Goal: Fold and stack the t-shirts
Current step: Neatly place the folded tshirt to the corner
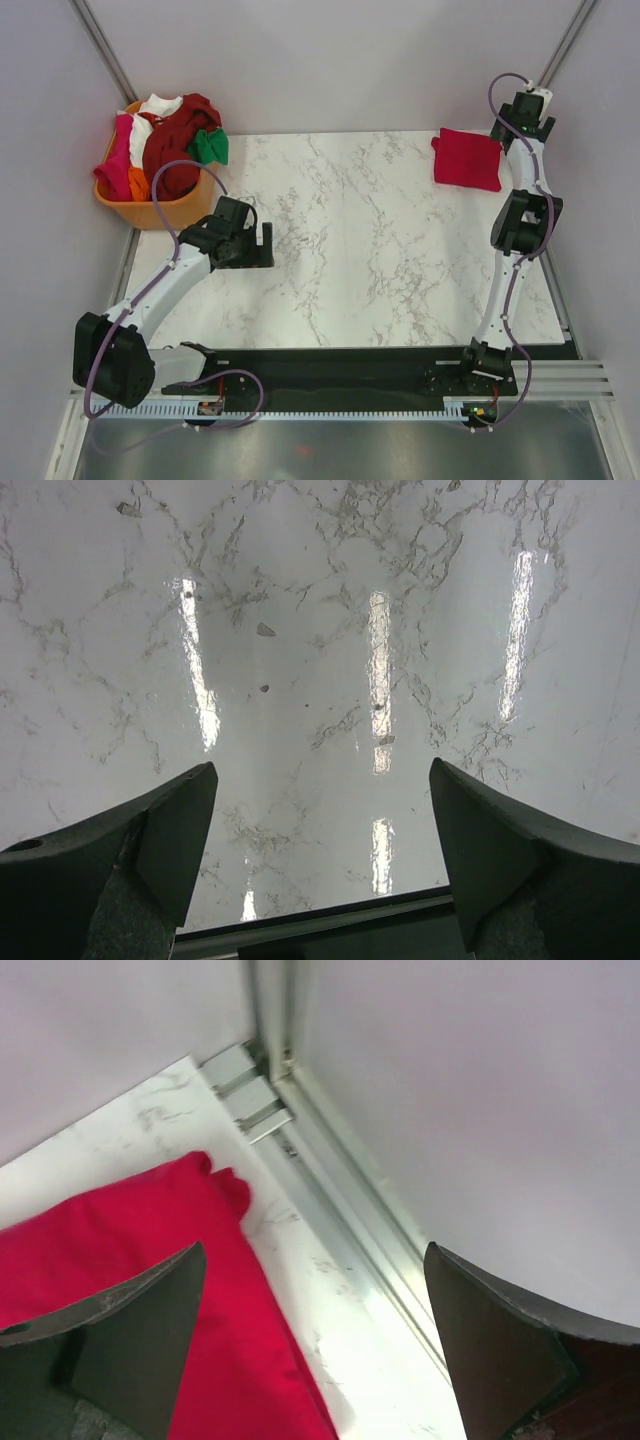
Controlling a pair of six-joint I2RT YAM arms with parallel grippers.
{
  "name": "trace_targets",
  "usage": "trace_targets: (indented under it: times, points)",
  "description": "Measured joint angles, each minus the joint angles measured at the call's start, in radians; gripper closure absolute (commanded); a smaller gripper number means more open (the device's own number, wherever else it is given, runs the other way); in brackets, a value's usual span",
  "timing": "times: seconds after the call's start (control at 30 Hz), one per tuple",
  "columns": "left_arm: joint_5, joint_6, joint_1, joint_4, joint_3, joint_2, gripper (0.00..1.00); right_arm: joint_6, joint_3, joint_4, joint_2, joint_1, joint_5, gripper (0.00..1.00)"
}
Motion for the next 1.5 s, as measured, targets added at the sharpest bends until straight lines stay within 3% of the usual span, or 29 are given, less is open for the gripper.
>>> trace_targets:
  times: [0.1, 0.2, 0.3, 0.33, 0.4, 0.5, 0.7, 0.9, 1.5]
  points:
    - [0.000, 0.000, 0.000, 0.000, 0.000, 0.000, 0.06, 0.014, -0.023, 0.016, -0.037, -0.006, 0.054, 0.02]
    - [0.000, 0.000, 0.000, 0.000, 0.000, 0.000, 0.06, 0.051, -0.141, 0.027, -0.150, -0.007, 0.002, 0.03]
    - [-0.001, 0.000, -0.001, 0.000, 0.000, -0.002, 0.06, 0.137, -0.256, 0.053, -0.293, 0.000, -0.182, 0.21]
    - [-0.001, 0.000, -0.001, 0.000, 0.000, -0.003, 0.06, 0.171, -0.277, 0.073, -0.330, 0.007, -0.258, 0.42]
    - [-0.001, 0.000, -0.001, 0.000, 0.000, -0.013, 0.06, 0.232, -0.287, 0.123, -0.369, 0.032, -0.390, 0.66]
    - [-0.002, 0.000, -0.001, 0.000, 0.000, -0.030, 0.06, 0.316, -0.284, 0.184, -0.356, 0.103, -0.514, 0.80]
    - [-0.003, 0.000, -0.001, 0.001, 0.000, -0.042, 0.06, 0.433, -0.205, 0.201, -0.112, 0.224, -0.673, 0.83]
    - [-0.010, 0.000, -0.001, 0.000, 0.000, -0.059, 0.06, 0.465, -0.194, 0.145, 0.077, 0.222, -0.690, 0.84]
    - [-0.021, 0.000, -0.001, 0.000, 0.000, -0.051, 0.06, 0.293, -0.197, 0.071, 0.032, 0.187, -0.282, 0.82]
